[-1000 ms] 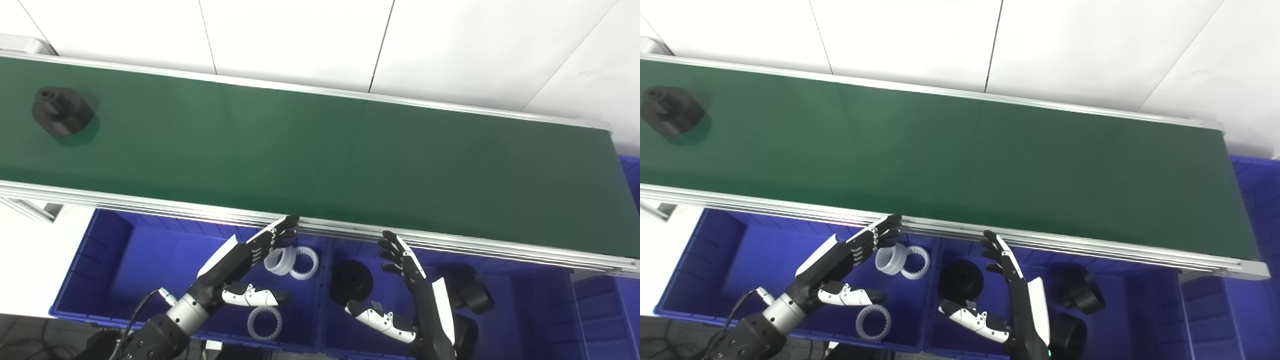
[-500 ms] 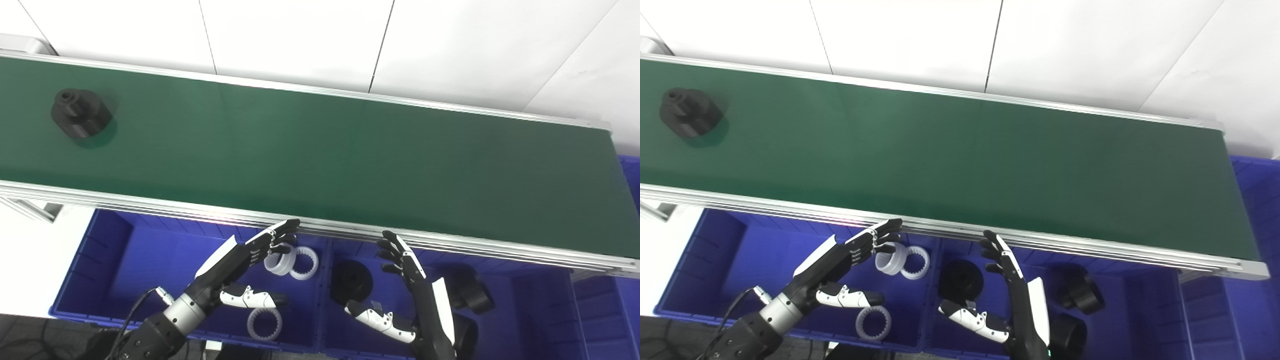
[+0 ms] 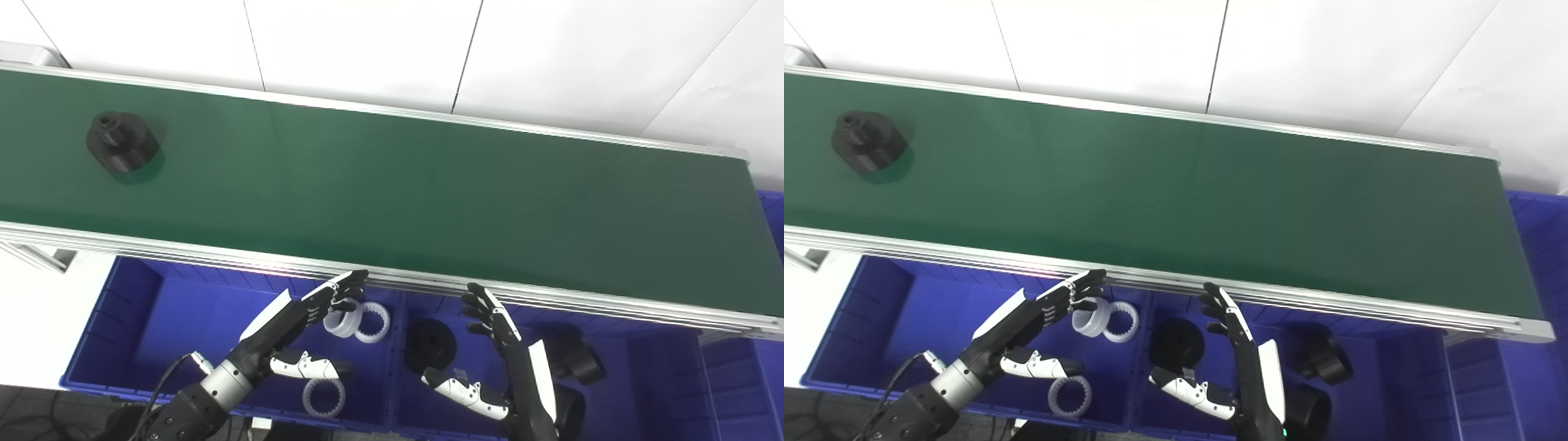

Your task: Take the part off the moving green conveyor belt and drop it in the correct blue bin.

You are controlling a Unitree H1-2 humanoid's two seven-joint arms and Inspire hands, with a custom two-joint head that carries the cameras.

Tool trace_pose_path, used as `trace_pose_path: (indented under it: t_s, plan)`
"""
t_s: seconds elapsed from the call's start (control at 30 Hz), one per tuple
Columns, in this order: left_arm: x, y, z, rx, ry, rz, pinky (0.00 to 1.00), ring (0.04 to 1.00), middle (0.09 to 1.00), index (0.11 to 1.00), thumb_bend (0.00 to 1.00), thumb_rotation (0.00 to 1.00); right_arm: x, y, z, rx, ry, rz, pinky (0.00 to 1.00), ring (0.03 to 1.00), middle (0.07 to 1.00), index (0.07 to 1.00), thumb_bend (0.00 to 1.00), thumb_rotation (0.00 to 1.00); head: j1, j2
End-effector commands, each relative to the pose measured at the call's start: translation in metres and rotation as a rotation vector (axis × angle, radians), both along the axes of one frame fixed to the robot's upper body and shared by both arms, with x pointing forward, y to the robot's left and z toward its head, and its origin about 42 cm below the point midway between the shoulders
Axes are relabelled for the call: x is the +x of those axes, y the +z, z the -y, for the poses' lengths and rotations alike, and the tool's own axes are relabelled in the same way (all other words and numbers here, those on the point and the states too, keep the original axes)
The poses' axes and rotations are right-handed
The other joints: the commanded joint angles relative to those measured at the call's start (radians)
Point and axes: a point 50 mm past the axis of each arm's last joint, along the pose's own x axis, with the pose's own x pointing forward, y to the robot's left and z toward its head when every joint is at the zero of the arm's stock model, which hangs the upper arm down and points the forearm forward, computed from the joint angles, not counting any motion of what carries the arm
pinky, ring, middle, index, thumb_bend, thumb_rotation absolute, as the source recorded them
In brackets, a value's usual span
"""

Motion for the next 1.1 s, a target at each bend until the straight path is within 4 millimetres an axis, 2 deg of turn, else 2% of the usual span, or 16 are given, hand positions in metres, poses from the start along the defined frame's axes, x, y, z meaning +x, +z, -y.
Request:
trace_pose_path:
  t_s: [0.0, 0.1, 0.23, 0.33, 0.6, 0.7, 0.77, 0.8, 0.83, 0.87, 0.9, 0.93, 0.97, 1.07]
  plan:
    - [0.006, 0.005, -0.012, -0.042, -0.010, 0.032, 0.87, 0.923, 0.942, 0.936, 0.86, 0.42, 0.003, 0.005, -0.011, 0.011, -0.012, 0.038, 0.70, 0.801, 0.835, 0.877, 0.78, 0.45, -0.088, -0.014]
    - [0.008, 0.001, -0.025, -0.053, -0.013, 0.025, 0.89, 0.928, 0.937, 0.936, 0.84, 0.39, 0.005, 0.003, -0.022, 0.015, -0.013, 0.033, 0.71, 0.801, 0.836, 0.877, 0.78, 0.44, -0.131, -0.027]
    - [0.011, -0.005, -0.035, -0.031, -0.023, 0.011, 0.90, 0.932, 0.946, 0.940, 0.84, 0.40, 0.007, 0.000, -0.029, 0.007, -0.022, 0.041, 0.73, 0.791, 0.831, 0.879, 0.78, 0.45, -0.114, -0.028]
    - [0.012, -0.007, -0.038, -0.018, -0.023, 0.007, 0.89, 0.927, 0.943, 0.939, 0.85, 0.42, 0.008, 0.000, -0.029, -0.004, -0.022, 0.045, 0.72, 0.789, 0.832, 0.882, 0.78, 0.46, -0.117, -0.024]
    - [0.012, -0.008, -0.039, -0.037, -0.028, 0.000, 0.90, 0.925, 0.938, 0.931, 0.85, 0.39, 0.008, 0.001, -0.028, 0.001, -0.023, 0.044, 0.73, 0.793, 0.828, 0.882, 0.78, 0.44, -0.085, -0.025]
    - [0.009, -0.010, -0.036, -0.031, -0.027, -0.004, 0.89, 0.923, 0.936, 0.927, 0.85, 0.40, 0.006, -0.001, -0.025, 0.004, -0.021, 0.038, 0.73, 0.798, 0.830, 0.884, 0.77, 0.44, 0.002, -0.053]
    - [0.006, -0.011, -0.031, -0.034, -0.027, -0.008, 0.88, 0.919, 0.935, 0.925, 0.86, 0.41, 0.002, -0.004, -0.020, 0.004, -0.021, 0.036, 0.73, 0.799, 0.831, 0.885, 0.77, 0.44, 0.088, -0.081]
    - [0.005, -0.011, -0.029, -0.035, -0.027, -0.008, 0.86, 0.909, 0.932, 0.924, 0.87, 0.42, 0.001, -0.004, -0.019, 0.004, -0.021, 0.037, 0.73, 0.792, 0.827, 0.884, 0.77, 0.44, 0.088, -0.081]
    - [0.002, -0.012, -0.025, -0.030, -0.027, -0.009, 0.84, 0.902, 0.929, 0.923, 0.87, 0.42, -0.002, -0.006, -0.014, 0.010, -0.021, 0.036, 0.72, 0.789, 0.827, 0.883, 0.77, 0.44, 0.217, -0.120]
    - [0.001, -0.013, -0.022, -0.025, -0.027, -0.010, 0.84, 0.899, 0.927, 0.922, 0.87, 0.43, -0.004, -0.008, -0.011, 0.016, -0.020, 0.035, 0.72, 0.789, 0.829, 0.883, 0.76, 0.43, 0.217, -0.120]
    - [0.000, -0.014, -0.017, -0.010, -0.031, -0.006, 0.83, 0.896, 0.925, 0.921, 0.88, 0.44, -0.006, -0.009, -0.007, 0.025, -0.019, 0.033, 0.72, 0.790, 0.831, 0.882, 0.76, 0.43, 0.304, -0.150]
    - [-0.001, -0.014, -0.014, 0.001, -0.033, -0.004, 0.82, 0.886, 0.922, 0.922, 0.88, 0.45, -0.007, -0.010, -0.003, 0.031, -0.018, 0.032, 0.70, 0.793, 0.837, 0.882, 0.76, 0.43, 0.318, -0.155]
    - [-0.001, -0.015, -0.009, 0.008, -0.036, -0.001, 0.81, 0.883, 0.921, 0.922, 0.87, 0.46, -0.009, -0.012, 0.001, 0.033, -0.014, 0.034, 0.70, 0.795, 0.839, 0.882, 0.76, 0.43, 0.391, -0.181]
    - [-0.002, -0.018, 0.002, 0.019, -0.032, 0.001, 0.78, 0.843, 0.878, 0.884, 0.93, 0.45, -0.010, -0.017, 0.013, 0.027, -0.001, 0.049, 0.73, 0.816, 0.853, 0.898, 0.74, 0.45, 0.484, -0.221]
